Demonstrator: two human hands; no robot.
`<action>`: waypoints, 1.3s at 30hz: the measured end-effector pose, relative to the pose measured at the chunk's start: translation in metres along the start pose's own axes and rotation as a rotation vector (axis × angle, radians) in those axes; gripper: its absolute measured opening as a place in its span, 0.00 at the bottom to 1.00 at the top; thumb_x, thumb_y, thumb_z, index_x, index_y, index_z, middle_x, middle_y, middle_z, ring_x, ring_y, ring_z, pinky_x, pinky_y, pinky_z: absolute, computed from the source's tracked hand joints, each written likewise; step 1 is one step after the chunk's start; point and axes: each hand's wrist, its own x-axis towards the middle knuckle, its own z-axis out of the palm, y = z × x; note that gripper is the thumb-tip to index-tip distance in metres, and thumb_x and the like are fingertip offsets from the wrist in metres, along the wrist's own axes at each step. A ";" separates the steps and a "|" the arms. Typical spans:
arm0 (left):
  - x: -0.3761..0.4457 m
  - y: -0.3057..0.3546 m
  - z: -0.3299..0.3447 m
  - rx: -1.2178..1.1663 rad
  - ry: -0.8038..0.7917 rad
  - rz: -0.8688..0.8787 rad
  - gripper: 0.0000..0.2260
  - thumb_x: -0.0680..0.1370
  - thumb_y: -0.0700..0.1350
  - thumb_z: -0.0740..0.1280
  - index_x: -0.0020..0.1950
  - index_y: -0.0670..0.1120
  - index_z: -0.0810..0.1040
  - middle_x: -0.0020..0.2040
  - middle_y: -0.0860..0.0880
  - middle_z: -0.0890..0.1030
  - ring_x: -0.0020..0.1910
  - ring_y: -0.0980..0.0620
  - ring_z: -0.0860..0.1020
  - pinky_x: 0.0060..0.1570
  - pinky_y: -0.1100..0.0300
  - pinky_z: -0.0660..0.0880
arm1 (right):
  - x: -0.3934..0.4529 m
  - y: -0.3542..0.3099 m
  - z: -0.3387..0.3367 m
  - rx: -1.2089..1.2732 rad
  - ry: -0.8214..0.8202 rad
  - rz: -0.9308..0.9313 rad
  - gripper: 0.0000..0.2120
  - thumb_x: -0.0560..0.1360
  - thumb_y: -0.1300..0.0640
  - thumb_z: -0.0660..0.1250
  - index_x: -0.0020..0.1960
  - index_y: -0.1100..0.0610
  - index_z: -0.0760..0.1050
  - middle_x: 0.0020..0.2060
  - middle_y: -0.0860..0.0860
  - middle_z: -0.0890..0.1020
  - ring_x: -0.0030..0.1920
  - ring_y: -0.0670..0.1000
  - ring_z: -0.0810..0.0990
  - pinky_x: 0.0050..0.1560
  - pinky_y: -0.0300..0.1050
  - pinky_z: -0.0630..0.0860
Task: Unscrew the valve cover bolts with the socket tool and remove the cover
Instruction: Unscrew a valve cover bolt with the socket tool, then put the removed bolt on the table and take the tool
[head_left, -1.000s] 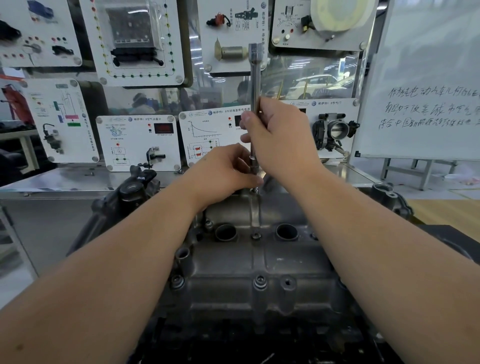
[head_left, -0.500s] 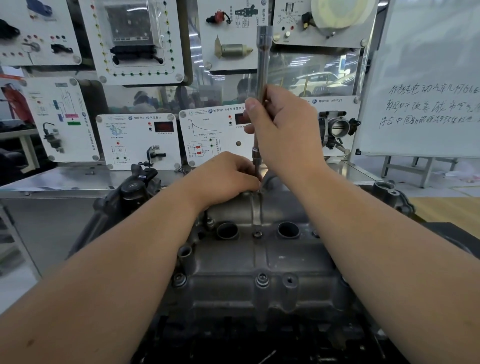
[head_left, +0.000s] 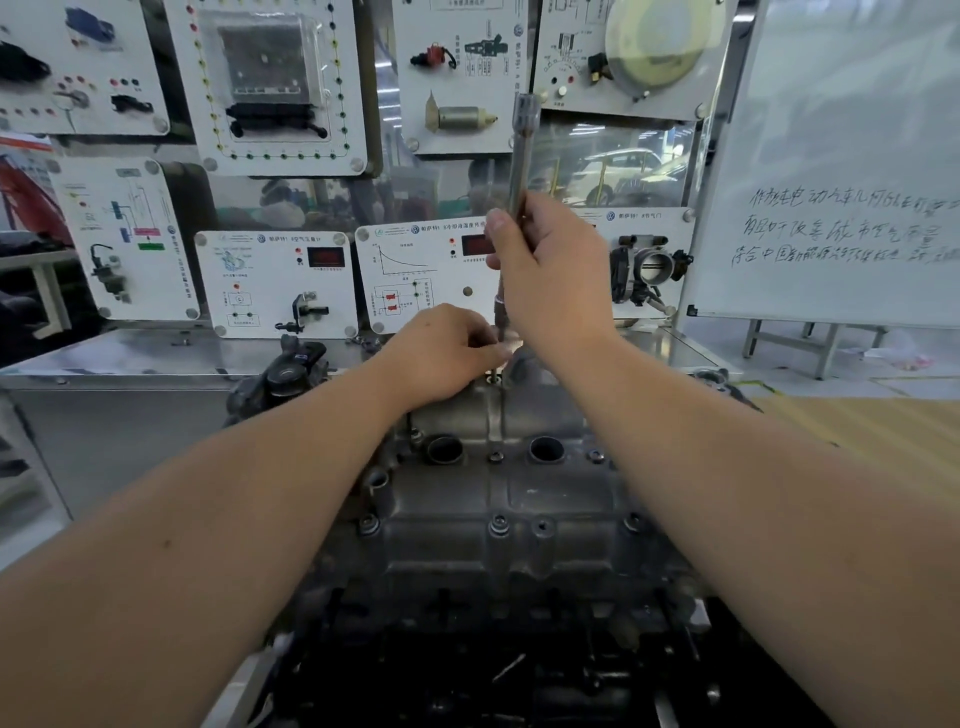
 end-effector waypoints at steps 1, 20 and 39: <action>0.000 0.005 -0.003 0.023 0.001 0.002 0.10 0.80 0.54 0.70 0.43 0.50 0.82 0.36 0.53 0.81 0.33 0.59 0.75 0.33 0.63 0.68 | 0.000 -0.004 -0.005 -0.018 0.009 -0.014 0.10 0.83 0.52 0.63 0.48 0.57 0.76 0.38 0.54 0.83 0.44 0.54 0.84 0.44 0.57 0.80; -0.075 0.209 0.039 -0.369 -0.009 0.225 0.02 0.75 0.46 0.74 0.46 0.48 0.84 0.41 0.52 0.85 0.41 0.53 0.82 0.43 0.56 0.78 | -0.094 -0.045 -0.218 -0.468 0.052 0.334 0.12 0.82 0.53 0.64 0.48 0.59 0.80 0.41 0.55 0.86 0.43 0.57 0.85 0.47 0.58 0.83; -0.250 0.459 0.282 -0.454 -0.629 0.661 0.07 0.77 0.45 0.74 0.45 0.51 0.76 0.40 0.51 0.81 0.41 0.54 0.82 0.38 0.62 0.76 | -0.300 -0.047 -0.535 -1.118 -0.029 0.900 0.12 0.80 0.55 0.66 0.45 0.63 0.80 0.42 0.58 0.85 0.44 0.58 0.85 0.47 0.55 0.82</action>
